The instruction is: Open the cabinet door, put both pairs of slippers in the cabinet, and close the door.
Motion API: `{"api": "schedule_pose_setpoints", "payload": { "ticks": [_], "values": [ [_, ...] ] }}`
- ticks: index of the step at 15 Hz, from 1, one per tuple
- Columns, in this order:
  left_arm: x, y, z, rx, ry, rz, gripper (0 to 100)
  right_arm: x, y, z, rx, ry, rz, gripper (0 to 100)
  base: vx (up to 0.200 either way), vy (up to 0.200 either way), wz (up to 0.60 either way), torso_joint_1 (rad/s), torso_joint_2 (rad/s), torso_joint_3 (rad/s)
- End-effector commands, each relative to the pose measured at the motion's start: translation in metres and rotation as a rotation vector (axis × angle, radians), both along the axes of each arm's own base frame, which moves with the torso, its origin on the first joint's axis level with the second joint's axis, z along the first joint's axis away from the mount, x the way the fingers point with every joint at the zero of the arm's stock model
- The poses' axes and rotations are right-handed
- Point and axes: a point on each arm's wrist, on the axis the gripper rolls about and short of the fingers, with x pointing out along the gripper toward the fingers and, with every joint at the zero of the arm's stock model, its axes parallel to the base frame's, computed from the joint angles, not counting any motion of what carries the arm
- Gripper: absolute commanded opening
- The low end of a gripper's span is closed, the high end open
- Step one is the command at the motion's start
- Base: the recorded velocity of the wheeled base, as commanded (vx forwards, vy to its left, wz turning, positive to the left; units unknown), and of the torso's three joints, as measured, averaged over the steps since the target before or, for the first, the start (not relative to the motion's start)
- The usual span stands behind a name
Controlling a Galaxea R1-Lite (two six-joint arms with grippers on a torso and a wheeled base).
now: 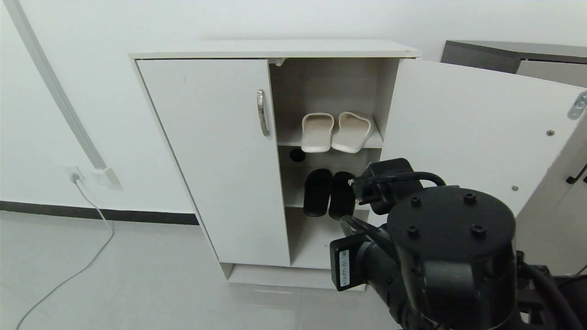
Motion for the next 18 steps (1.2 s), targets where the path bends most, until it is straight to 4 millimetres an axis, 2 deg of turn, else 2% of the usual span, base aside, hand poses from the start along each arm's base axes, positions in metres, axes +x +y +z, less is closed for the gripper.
{"api": "schedule_pose_setpoints", "payload": {
  "ticks": [1, 3, 5, 18],
  "values": [
    [0.0, 0.0, 0.0, 0.0, 0.0, 0.002, 0, -0.002, -0.002, -0.015, -0.028, 0.041, 0.069, 0, -0.2, 0.0, 0.0, 0.002, 0.0, 0.007],
    [0.0, 0.0, 0.0, 0.0, 0.0, 0.002, 0, 0.001, -0.001, -0.029, -0.019, 0.061, 0.131, 0, -0.2, 0.0, 0.0, -0.002, 0.0, 0.005],
    [0.0, 0.0, 0.0, 0.0, 0.0, 0.0, 0, 0.002, -0.001, -0.035, -0.036, 0.053, 0.136, 0, -0.1, 0.0, 0.0, 0.006, 0.0, 0.004],
    [0.0, 0.0, 0.0, 0.0, 0.0, 0.0, 0, 0.01, -0.008, -0.039, -0.062, 0.041, 0.113, 0, 0.0, 0.0, 0.0, 0.0, 0.0, 0.0]
  ]
}}
